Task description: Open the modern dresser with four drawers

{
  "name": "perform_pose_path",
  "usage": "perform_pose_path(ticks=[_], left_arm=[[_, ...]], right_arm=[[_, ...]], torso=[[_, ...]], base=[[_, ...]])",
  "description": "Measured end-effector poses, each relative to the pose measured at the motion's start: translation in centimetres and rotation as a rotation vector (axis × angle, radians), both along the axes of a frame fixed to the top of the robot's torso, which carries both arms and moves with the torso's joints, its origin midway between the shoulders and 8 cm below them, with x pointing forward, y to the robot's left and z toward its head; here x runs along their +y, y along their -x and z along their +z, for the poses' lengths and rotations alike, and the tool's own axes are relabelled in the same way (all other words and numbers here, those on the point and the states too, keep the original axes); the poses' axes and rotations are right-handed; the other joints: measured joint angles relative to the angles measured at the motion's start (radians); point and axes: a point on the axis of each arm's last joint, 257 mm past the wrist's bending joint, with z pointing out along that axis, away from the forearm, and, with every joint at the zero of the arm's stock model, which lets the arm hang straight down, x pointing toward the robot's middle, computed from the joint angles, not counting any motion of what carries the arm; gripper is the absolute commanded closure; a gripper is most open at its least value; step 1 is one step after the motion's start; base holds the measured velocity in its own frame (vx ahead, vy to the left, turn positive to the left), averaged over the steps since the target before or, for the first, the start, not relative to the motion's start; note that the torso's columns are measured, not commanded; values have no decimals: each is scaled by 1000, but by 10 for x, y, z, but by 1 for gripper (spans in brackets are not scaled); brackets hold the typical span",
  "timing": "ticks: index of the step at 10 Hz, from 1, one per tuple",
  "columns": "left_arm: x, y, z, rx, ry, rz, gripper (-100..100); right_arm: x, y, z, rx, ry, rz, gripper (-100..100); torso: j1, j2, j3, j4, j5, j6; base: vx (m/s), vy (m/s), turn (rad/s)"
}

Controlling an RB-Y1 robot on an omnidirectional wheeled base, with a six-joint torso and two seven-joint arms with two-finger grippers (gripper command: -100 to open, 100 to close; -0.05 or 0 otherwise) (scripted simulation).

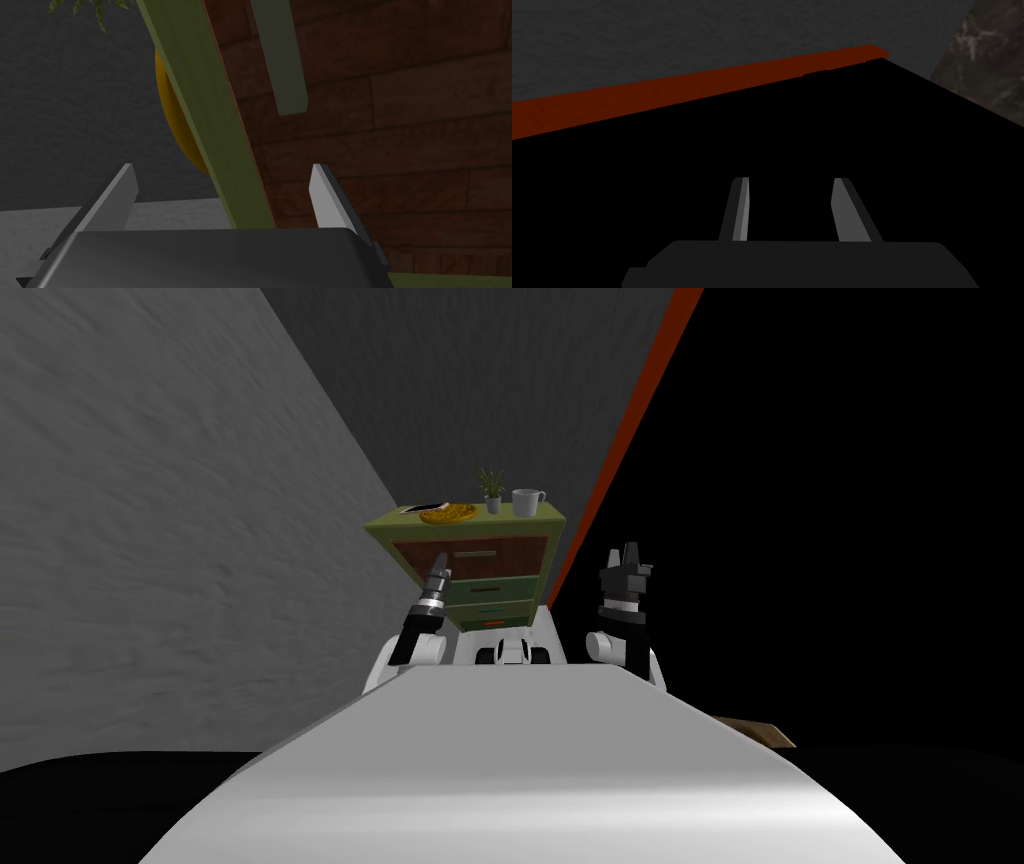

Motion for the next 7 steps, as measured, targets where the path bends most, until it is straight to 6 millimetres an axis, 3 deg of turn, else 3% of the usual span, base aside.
perform_pose_path(ticks=[7], left_arm=[[3, -14, -39, 139, 50, 37, -100]], right_arm=[[0, 0, 0, 0, 0, 0, 0]], torso=[[0, 0, 0, 0, 0, 0]], base=[[53, 9, -29]])
